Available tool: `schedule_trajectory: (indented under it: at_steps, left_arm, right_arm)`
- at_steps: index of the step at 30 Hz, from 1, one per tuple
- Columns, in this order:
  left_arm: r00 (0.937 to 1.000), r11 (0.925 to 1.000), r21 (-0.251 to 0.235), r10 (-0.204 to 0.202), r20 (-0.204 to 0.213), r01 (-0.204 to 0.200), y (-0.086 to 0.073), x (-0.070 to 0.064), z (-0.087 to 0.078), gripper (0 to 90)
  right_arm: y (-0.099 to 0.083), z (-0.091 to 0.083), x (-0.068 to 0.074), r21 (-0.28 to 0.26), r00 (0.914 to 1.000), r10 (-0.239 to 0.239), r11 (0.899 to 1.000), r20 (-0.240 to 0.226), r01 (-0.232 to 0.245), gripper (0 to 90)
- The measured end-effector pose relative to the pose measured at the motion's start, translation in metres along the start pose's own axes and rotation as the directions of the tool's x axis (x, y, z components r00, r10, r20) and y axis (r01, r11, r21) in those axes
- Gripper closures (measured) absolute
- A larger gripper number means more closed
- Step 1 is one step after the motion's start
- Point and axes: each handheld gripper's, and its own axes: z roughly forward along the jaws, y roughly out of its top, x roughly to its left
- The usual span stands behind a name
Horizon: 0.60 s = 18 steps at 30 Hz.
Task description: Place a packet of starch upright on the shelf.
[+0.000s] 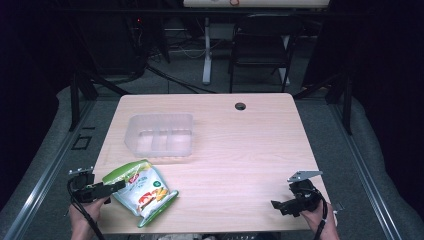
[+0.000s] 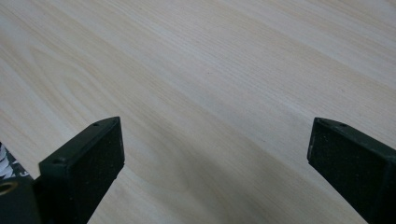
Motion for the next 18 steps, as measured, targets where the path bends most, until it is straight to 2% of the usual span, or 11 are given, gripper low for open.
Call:
schedule_trajectory:
  at_steps: [3, 8, 15, 18]
  left_arm:
    - [0.9994, 0.9998, 0.016, 0.013, -0.031, -0.013, 0.003, 0.0, 0.004, 2.8]
    - [0.9994, 0.9998, 0.017, 0.014, -0.031, -0.013, 0.007, -0.001, 0.009, 4.1]
    - [0.9999, 0.9998, 0.019, 0.011, 0.0, -0.011, 0.008, 0.001, 0.014, 9.9]
    - [0.9996, 0.9996, 0.022, 0.017, 0.021, -0.018, 0.008, 0.0, 0.015, 18.9]
  right_arm:
    - [-0.001, -0.001, 0.001, -0.002, 1.0, 0.003, 1.0, -0.005, -0.003, 3.3]
    - [-0.001, 0.0, -0.001, -0.002, 1.0, 0.007, 1.0, -0.004, -0.007, 3.4]
    - [0.0, 0.0, 0.0, -0.002, 1.0, 0.002, 1.0, 0.0, -0.002, 3.4]
    - [0.0, 0.001, 0.0, 0.001, 0.9999, 0.012, 1.0, -0.002, -0.012, 3.3]
